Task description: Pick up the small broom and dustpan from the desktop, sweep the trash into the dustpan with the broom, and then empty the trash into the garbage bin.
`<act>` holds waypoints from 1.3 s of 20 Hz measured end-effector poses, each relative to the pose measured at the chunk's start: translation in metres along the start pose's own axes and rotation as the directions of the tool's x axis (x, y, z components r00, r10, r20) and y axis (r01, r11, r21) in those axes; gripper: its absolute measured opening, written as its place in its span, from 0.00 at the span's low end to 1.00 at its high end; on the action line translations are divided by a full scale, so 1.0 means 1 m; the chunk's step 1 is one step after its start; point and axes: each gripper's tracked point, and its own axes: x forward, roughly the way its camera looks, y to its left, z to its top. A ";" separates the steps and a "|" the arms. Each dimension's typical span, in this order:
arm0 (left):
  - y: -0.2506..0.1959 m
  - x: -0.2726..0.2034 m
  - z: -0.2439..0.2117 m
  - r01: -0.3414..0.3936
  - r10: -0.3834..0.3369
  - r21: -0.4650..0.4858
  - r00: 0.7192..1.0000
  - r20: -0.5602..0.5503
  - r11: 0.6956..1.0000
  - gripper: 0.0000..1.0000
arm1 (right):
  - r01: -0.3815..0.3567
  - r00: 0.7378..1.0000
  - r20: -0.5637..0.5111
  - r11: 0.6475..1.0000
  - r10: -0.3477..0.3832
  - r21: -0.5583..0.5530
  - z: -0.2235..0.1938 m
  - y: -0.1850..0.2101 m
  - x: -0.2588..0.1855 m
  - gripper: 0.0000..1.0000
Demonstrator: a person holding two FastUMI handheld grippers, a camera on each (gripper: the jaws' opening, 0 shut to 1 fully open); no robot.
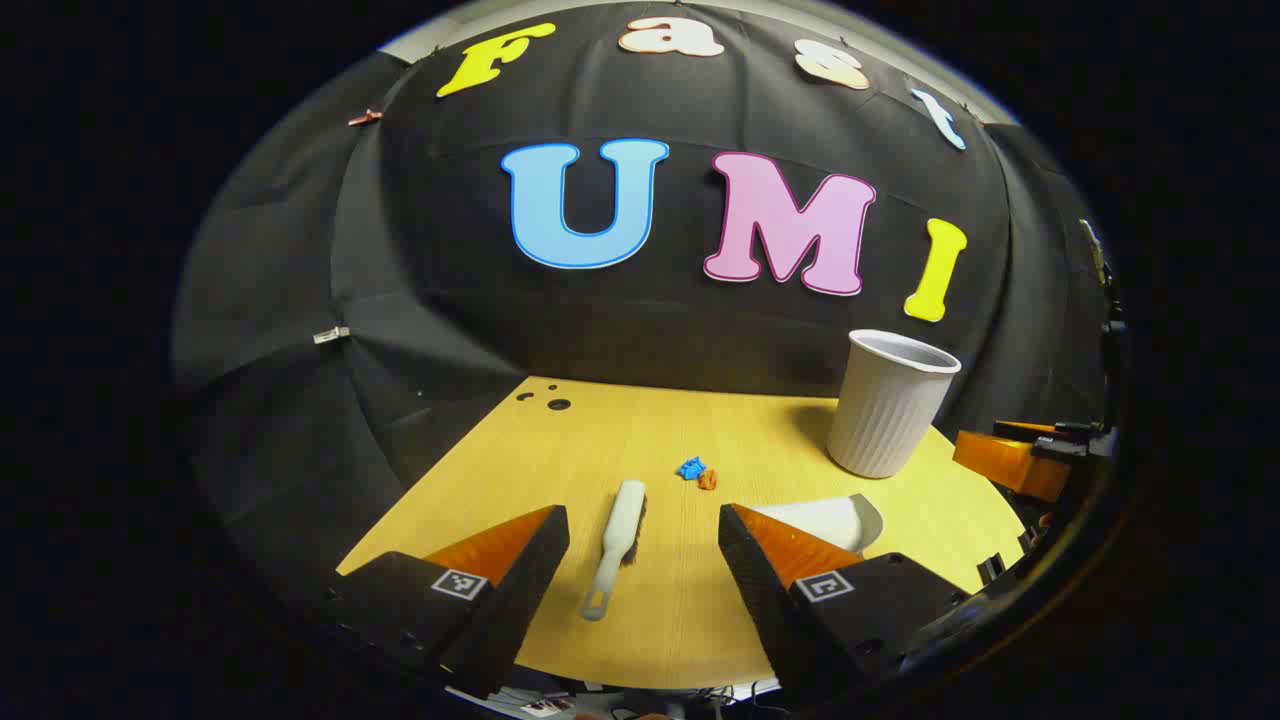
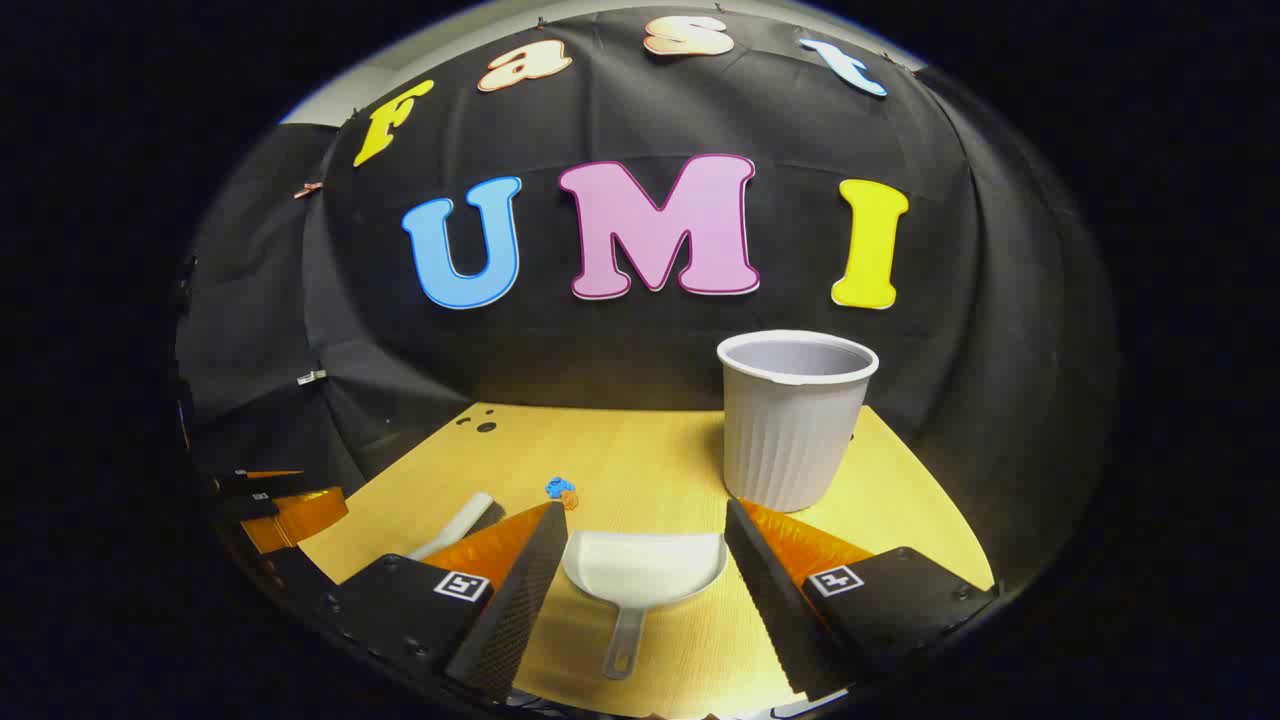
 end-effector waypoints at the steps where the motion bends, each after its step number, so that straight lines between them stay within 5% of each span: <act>1: 0.002 0.002 0.000 0.006 -0.006 0.002 1.000 -0.009 1.000 0.96 | 0.005 1.000 -0.017 1.000 -0.005 0.007 -0.003 0.002 0.001 0.99; 17: 0.041 0.040 -0.053 0.048 -0.055 -0.045 0.981 -0.183 0.998 0.96 | 0.050 0.982 -0.180 0.998 -0.055 -0.033 -0.058 0.026 -0.004 0.99; 26: 0.056 0.095 -0.123 0.034 -0.052 -0.045 0.864 -0.500 0.998 0.96 | 0.111 0.951 -0.290 0.994 -0.112 -0.019 -0.094 0.008 -0.007 0.99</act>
